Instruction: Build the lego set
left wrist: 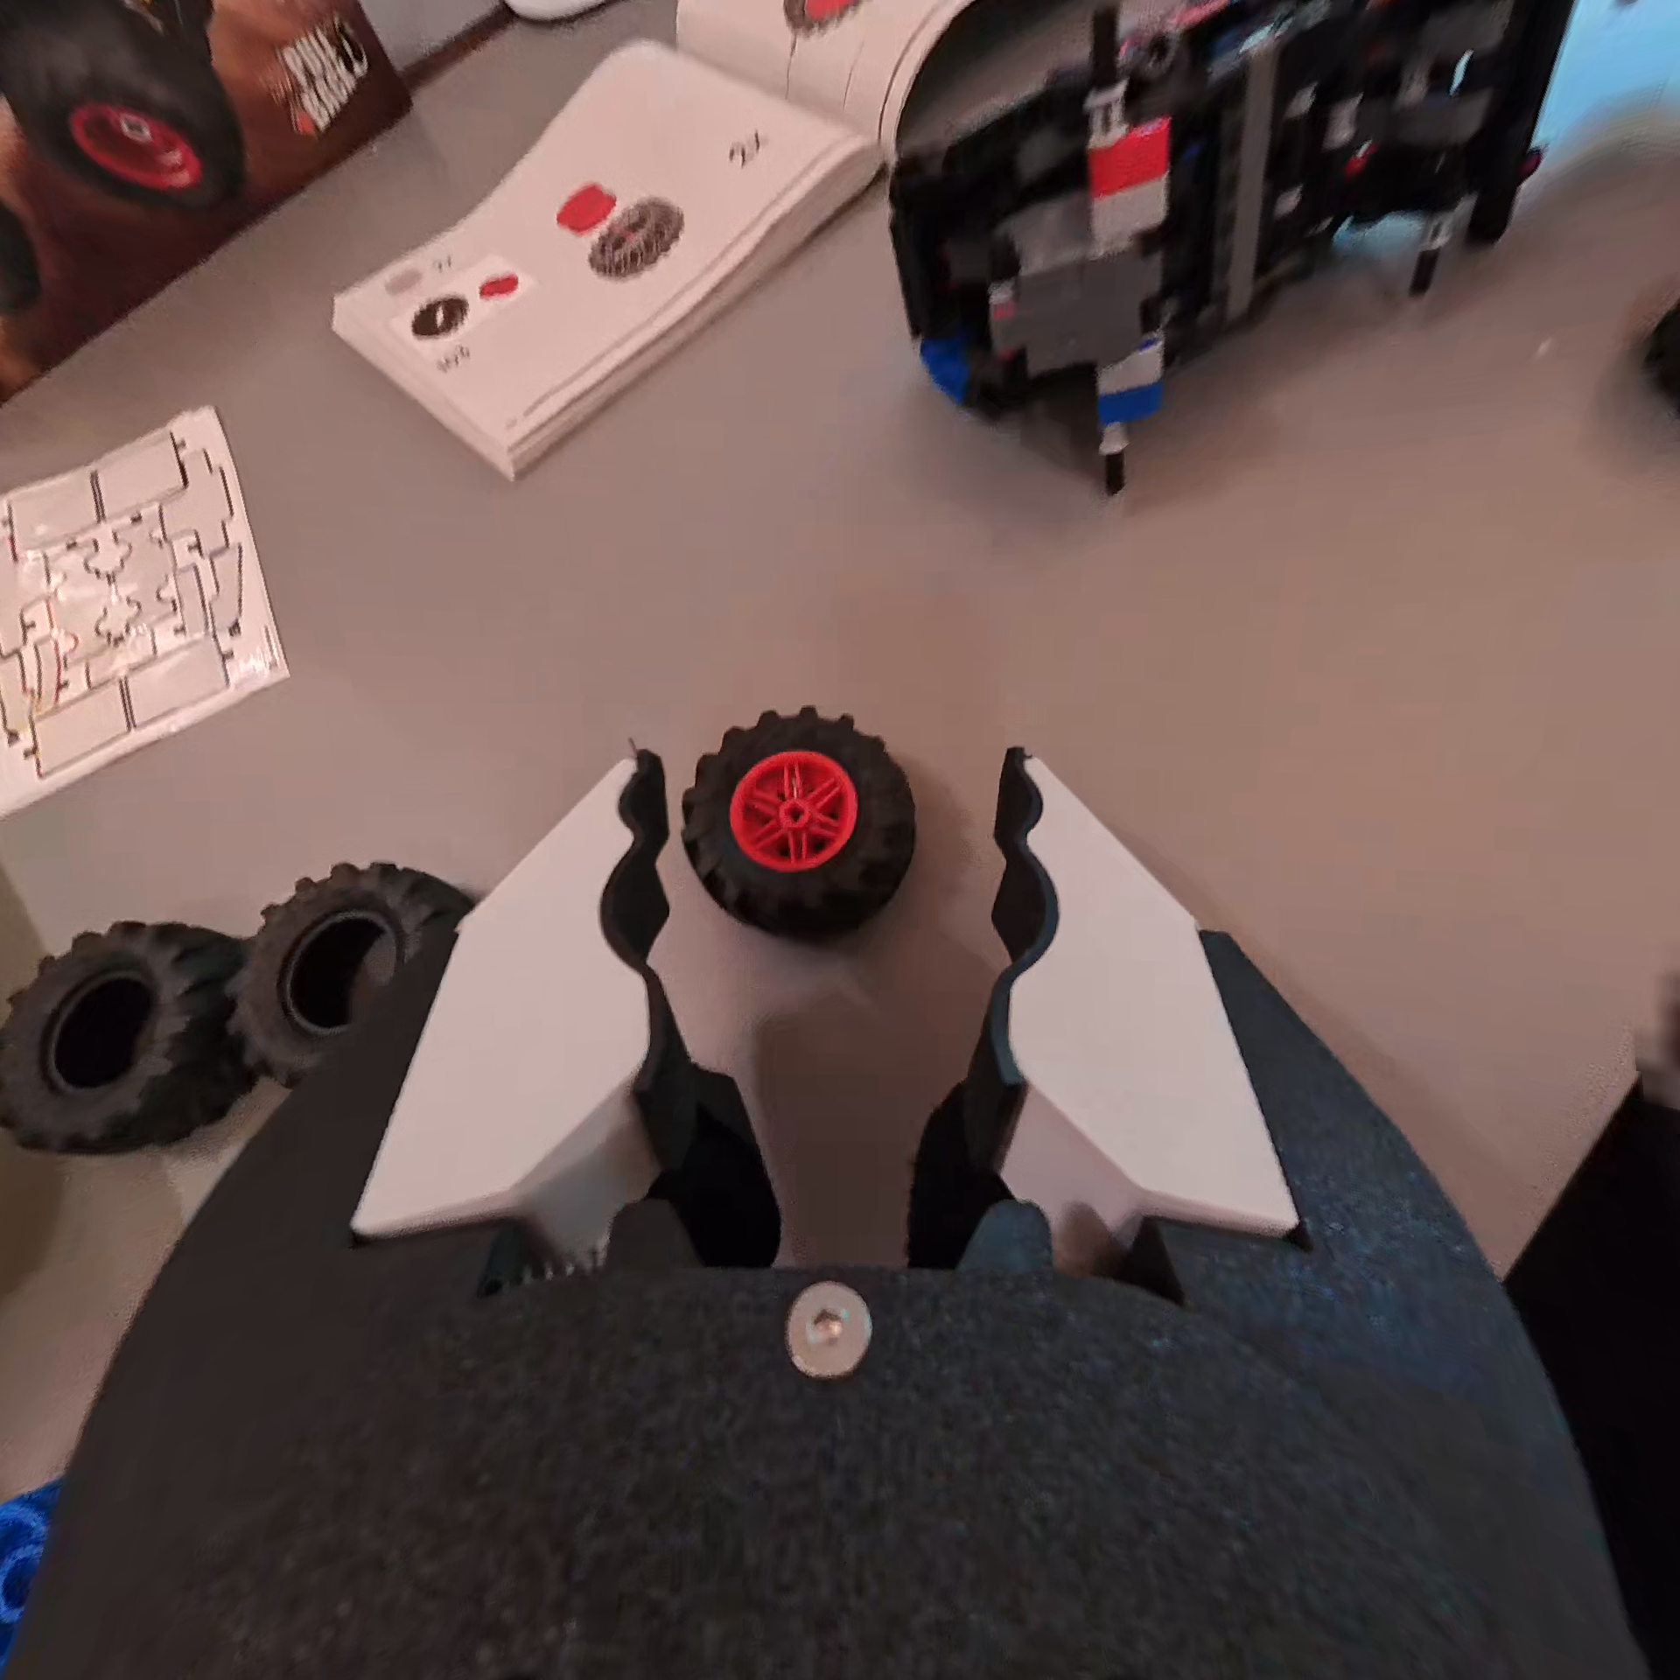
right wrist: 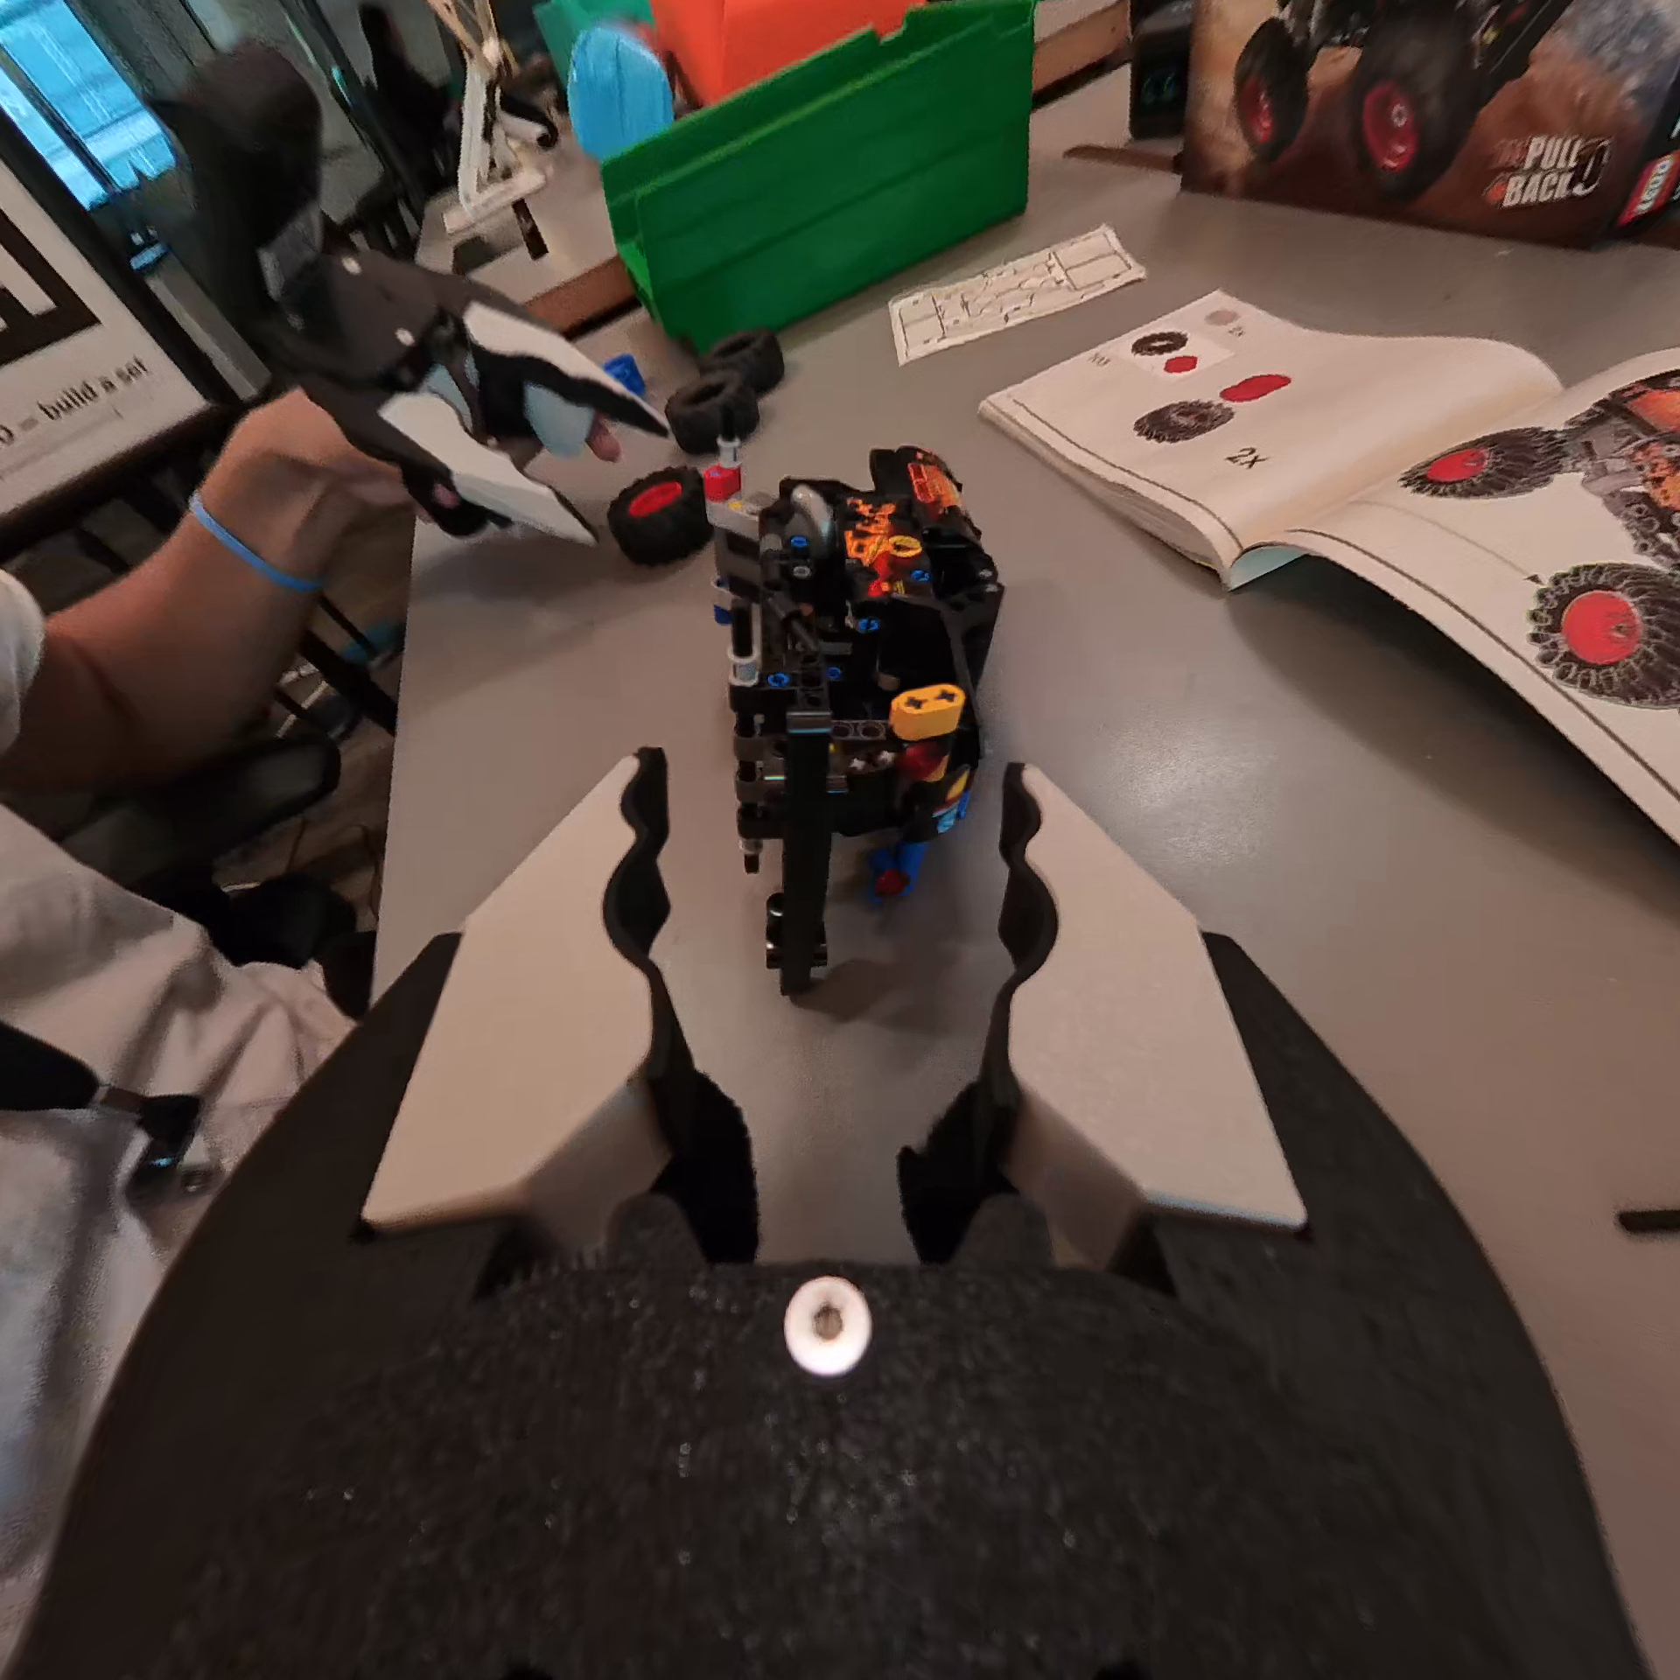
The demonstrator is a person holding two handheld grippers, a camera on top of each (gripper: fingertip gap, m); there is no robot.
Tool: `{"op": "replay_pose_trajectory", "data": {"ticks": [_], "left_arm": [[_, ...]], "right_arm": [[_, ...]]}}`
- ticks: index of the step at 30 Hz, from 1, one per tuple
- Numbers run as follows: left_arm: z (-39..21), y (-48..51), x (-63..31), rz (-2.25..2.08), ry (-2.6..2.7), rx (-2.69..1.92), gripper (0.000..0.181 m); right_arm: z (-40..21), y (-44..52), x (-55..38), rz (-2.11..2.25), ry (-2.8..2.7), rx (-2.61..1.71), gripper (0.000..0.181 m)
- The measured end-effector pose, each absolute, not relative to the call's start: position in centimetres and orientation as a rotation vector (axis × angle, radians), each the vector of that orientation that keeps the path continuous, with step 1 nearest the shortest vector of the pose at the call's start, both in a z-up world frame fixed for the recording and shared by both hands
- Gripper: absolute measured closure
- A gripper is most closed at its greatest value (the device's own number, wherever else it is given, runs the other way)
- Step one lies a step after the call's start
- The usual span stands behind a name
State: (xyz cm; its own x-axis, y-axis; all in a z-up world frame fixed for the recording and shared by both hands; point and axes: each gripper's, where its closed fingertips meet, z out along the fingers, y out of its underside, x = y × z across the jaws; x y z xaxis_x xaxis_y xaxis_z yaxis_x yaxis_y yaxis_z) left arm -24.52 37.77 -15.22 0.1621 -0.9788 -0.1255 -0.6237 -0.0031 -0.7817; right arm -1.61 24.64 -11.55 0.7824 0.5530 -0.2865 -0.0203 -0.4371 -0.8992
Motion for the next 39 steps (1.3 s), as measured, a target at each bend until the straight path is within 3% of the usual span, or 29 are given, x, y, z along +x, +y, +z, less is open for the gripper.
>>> {"op": "replay_pose_trajectory", "data": {"ticks": [10, 18, 25, 29, 30, 31, 36, 39], "left_arm": [[-17.0, 39.5, -23.5, -0.568, 1.686, -1.713, 0.121], [-5.6, 38.5, -14.7, -0.810, 1.582, -1.131, 0.122], [-0.9, 36.6, -9.5, -0.437, 1.387, -0.592, 0.122], [-2.1, 35.2, -9.2, -0.315, 1.347, -0.474, 0.122], [-2.4, 34.9, -9.2, -0.294, 1.347, -0.468, 0.122], [-2.6, 34.9, -9.3, -0.268, 1.338, -0.468, 0.122], [-3.3, 34.4, -10.3, -0.492, 1.418, -0.658, 0.126], [-2.2, 35.4, -11.0, -0.813, 1.393, -0.899, 0.113]], "right_arm": [[-6.1, 25.6, -1.1, 0.851, -0.525, -1.888, 0.116], [-3.0, 30.4, -3.9, 0.828, -0.719, -1.806, 0.119], [0.2, 33.4, -8.7, 1.066, -0.667, -1.766, 0.116], [-2.3, 35.3, -9.6, 0.779, -0.737, -1.832, 0.126], [-2.5, 35.1, -10.0, 0.745, -0.771, -1.823, 0.145], [-2.7, 34.9, -10.2, 0.699, -0.799, -1.818, 0.153], [-3.3, 35.5, -9.4, 0.244, -0.958, -1.749, 0.154], [-3.0, 35.9, -8.9, -0.134, -1.078, -1.596, 0.154]]}}
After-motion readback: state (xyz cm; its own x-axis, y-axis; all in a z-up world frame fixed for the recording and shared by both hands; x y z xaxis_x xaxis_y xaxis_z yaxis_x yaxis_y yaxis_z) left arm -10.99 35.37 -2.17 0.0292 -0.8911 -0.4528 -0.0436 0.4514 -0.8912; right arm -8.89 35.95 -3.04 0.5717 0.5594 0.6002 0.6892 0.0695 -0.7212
